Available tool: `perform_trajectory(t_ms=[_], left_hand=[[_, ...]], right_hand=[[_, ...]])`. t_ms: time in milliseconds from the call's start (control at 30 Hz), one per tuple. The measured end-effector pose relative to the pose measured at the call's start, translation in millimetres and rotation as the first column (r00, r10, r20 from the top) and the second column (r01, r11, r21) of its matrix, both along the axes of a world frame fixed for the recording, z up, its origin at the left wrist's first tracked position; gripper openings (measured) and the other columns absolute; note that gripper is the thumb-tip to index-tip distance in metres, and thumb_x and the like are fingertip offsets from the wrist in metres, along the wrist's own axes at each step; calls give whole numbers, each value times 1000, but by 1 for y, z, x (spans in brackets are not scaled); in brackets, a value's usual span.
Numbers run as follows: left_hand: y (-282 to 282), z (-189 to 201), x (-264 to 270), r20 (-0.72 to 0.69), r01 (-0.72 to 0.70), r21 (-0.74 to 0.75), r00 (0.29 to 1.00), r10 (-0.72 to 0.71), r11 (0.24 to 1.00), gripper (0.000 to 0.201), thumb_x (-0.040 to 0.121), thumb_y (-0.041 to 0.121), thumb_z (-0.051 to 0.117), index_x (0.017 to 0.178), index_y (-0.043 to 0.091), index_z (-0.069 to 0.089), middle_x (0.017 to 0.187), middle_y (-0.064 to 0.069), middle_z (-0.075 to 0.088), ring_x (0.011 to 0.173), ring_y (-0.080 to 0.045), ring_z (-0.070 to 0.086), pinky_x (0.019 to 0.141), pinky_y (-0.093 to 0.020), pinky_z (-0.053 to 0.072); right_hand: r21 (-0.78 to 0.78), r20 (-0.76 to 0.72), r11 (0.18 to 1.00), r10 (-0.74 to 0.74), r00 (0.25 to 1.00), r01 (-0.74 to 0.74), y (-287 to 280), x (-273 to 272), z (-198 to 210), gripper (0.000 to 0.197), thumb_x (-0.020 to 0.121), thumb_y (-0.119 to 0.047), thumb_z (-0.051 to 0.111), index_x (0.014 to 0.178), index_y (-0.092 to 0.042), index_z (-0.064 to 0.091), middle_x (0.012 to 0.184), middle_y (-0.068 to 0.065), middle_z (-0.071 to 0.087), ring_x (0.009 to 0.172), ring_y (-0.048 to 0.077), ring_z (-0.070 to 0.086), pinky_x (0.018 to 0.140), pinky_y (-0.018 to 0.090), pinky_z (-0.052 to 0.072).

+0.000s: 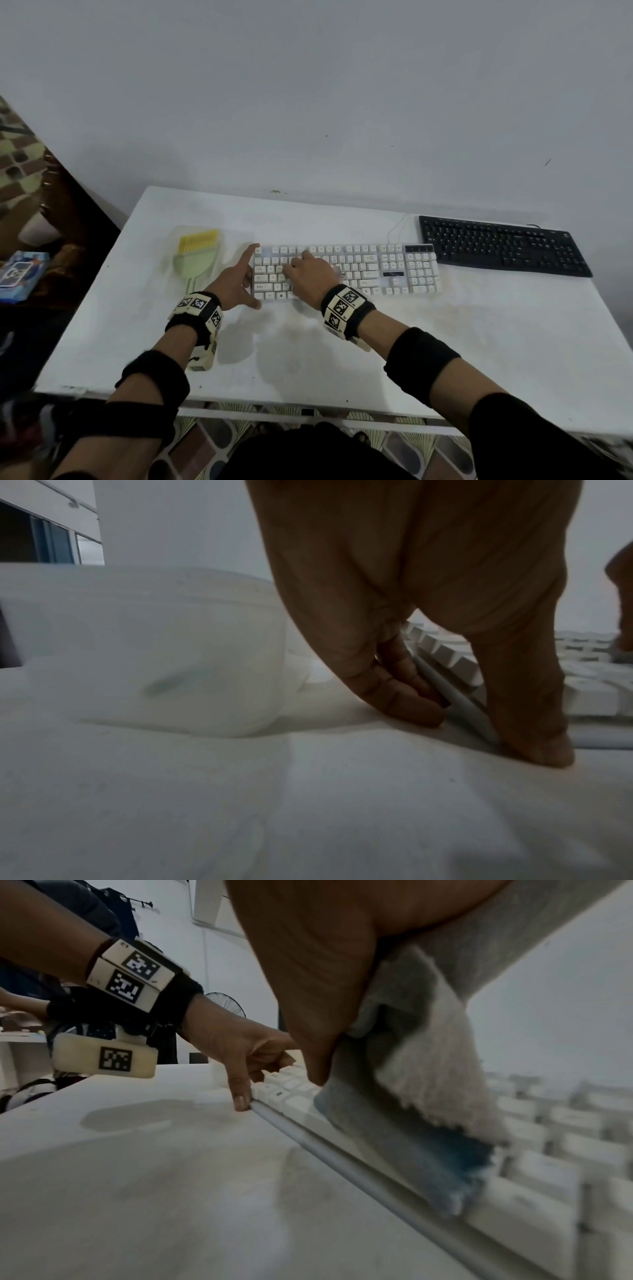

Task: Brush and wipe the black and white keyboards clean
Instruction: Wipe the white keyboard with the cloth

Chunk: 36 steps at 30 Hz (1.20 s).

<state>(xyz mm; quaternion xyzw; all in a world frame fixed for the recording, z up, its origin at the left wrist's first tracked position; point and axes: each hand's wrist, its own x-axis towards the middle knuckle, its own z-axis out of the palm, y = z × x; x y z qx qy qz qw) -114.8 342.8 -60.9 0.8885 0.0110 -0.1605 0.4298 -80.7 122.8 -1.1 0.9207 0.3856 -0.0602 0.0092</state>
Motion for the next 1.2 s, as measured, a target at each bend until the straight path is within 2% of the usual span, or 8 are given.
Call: perform_trajectory(t_ms=[200,433,600,800,900,1000,1133,1200], left_hand=[[2,-4,1,-1,1,-6,1000,-1,1000,142,64,3,95,162,38,-2,95,-4,61,85,-18,61,76,-20,49],[2,-4,1,-1,3,-3,1000,-3,1000,142,64,4,96,162,39,-1,95,-4,61,85,-19,60,76,-22,50],[2,-3,1,3,-2,-13,1000,2,1000,142,63,2,96,162,39,1,98,-7,61,90,-23,60,78,-26,52],[3,-4,2,6,-4,-7,1000,4,1000,142,62,3,96,162,38,1,96,-8,61,88,-21,60,78,-26,53],[3,-5,2,11,1,-5,1000,-1,1000,142,62,2,96,162,37,1,95,-8,60,86,-20,60,75,-23,51],[3,-6,2,9,-1,-1,1000,1,1000,142,62,1,96,162,38,2,97,-8,60,87,-20,60,73,-22,51],[4,-8,4,18,-6,-16,1000,6,1000,142,61,2,97,155,50,2,97,-8,60,87,-21,59,74,-24,53],[5,-8,3,19,-5,-19,1000,6,1000,141,61,3,97,150,54,2,98,-8,61,88,-21,60,74,-24,52]], right_hand=[[-141,-4,979,-148,989,146,-36,9,8,19,94,-5,53,110,-7,63,106,11,65,110,29,55,76,39,48],[-51,-29,995,-93,995,91,-26,7,7,21,93,-10,57,113,-6,62,108,11,65,110,29,54,76,40,48],[-118,-37,979,-171,985,166,-53,14,9,15,93,-10,58,106,-6,64,105,10,65,108,28,56,81,41,55],[-111,-50,953,-287,956,281,-81,20,13,14,93,-11,59,107,-7,62,102,11,62,88,25,59,70,33,49],[-16,-78,969,-247,966,246,-77,19,10,16,93,-19,60,106,-9,61,105,9,64,97,28,60,76,38,55],[-46,-86,973,-229,969,226,-79,17,7,19,95,-20,58,111,-9,61,108,8,64,105,27,56,79,39,53],[-112,-65,928,-364,929,356,-100,21,16,15,94,-10,58,108,-7,62,106,10,65,95,26,65,83,38,58],[-147,-44,909,-401,915,391,-108,22,20,14,94,-7,58,108,-6,63,105,10,64,97,27,65,85,38,58]])
